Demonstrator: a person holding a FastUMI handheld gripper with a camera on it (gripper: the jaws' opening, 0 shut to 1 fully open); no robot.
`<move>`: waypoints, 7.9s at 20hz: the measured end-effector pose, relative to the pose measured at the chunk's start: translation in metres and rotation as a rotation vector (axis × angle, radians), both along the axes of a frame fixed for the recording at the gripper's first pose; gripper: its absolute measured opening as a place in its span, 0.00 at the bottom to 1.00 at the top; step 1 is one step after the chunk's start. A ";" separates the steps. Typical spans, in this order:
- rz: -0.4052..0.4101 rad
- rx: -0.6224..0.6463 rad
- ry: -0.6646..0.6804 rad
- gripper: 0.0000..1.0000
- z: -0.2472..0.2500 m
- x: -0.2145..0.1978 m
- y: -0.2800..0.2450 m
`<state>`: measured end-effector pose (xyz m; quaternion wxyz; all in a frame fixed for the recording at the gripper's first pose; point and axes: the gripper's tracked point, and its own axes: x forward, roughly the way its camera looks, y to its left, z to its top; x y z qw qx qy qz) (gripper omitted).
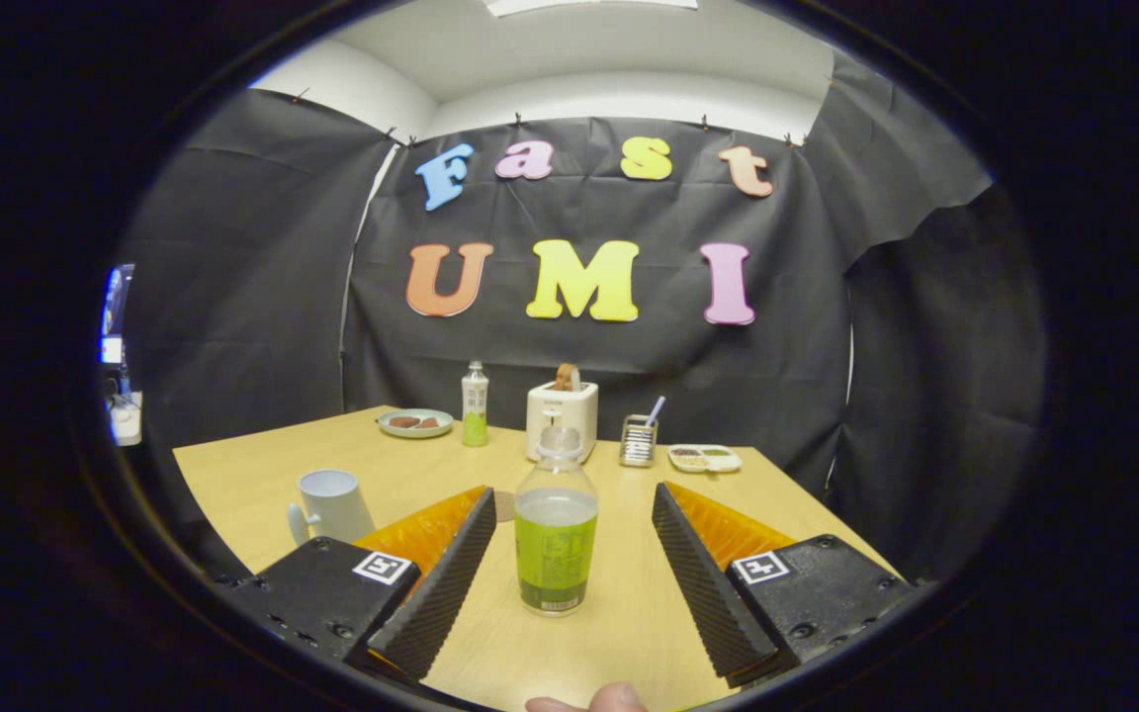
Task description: Take the bottle from table, then pour the juice into the cup, finally place the bottle on the coaster
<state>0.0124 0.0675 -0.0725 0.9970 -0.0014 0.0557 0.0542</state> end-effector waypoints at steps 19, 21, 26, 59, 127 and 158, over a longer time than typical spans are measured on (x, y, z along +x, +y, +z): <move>-0.073 0.097 0.172 1.00 -0.075 0.062 0.017; -0.076 0.119 0.187 1.00 -0.077 0.067 0.018; -0.079 0.151 0.184 1.00 -0.073 0.076 0.022; -0.018 -1.049 -0.116 0.75 0.005 0.119 0.108; -0.070 -1.743 -0.385 0.75 0.061 0.138 0.152; -0.083 -1.880 -0.444 0.75 0.086 0.137 0.156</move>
